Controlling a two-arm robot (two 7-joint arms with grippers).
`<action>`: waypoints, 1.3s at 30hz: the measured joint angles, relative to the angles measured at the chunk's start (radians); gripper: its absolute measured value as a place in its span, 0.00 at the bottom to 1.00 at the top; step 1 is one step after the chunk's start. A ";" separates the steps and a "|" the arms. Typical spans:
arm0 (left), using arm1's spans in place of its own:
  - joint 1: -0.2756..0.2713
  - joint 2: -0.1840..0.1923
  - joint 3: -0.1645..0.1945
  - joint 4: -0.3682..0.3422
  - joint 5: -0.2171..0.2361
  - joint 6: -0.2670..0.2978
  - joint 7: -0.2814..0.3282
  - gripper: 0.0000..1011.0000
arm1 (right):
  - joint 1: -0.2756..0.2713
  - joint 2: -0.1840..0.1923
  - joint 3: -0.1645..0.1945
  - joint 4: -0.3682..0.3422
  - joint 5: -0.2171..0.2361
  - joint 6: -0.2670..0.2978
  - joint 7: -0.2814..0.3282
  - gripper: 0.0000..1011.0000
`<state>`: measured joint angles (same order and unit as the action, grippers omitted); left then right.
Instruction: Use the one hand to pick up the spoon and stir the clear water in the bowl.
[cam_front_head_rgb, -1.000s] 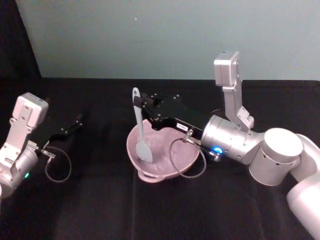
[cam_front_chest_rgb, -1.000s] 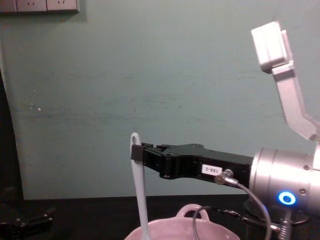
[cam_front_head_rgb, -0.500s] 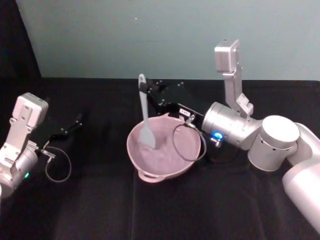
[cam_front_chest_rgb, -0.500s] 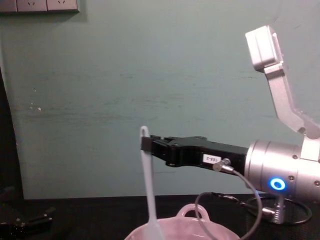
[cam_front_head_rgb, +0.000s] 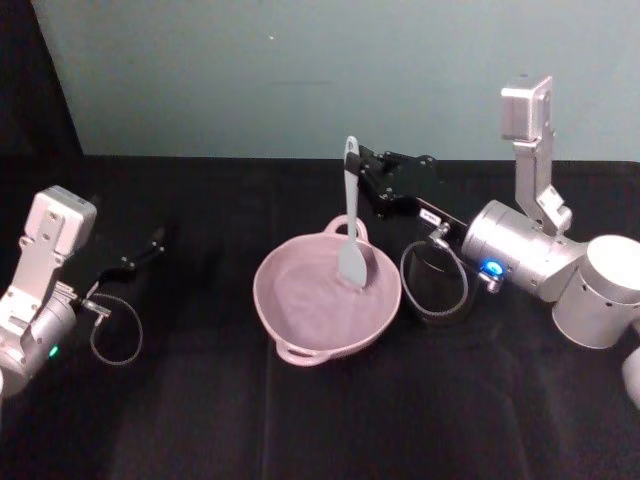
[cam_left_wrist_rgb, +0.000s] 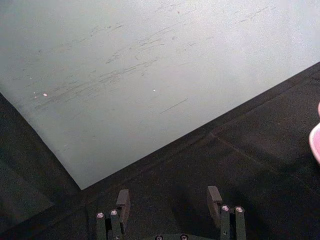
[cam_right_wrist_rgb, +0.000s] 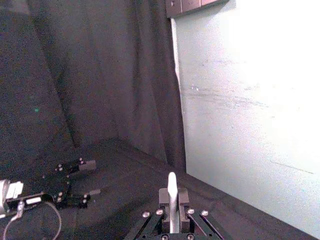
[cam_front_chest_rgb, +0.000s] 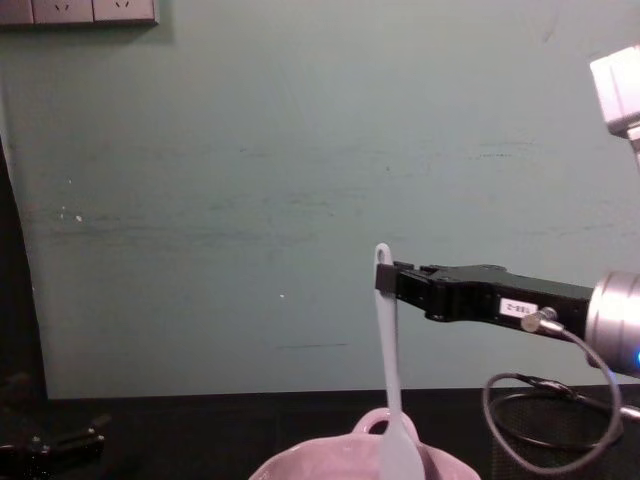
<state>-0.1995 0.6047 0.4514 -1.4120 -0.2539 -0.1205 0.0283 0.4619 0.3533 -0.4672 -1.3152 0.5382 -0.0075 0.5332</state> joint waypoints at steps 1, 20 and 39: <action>0.000 0.000 0.000 0.000 0.000 0.000 0.000 1.00 | -0.007 0.010 0.002 -0.014 0.000 0.007 -0.001 0.11; 0.000 0.000 0.000 0.000 0.000 0.000 0.000 1.00 | -0.032 0.044 -0.064 -0.129 -0.010 0.084 0.043 0.11; 0.000 0.000 0.000 0.000 0.000 0.000 0.000 1.00 | 0.066 -0.071 -0.108 0.039 -0.008 0.002 0.063 0.11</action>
<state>-0.1995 0.6047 0.4514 -1.4120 -0.2539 -0.1205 0.0283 0.5283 0.2818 -0.5750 -1.2763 0.5301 -0.0055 0.5963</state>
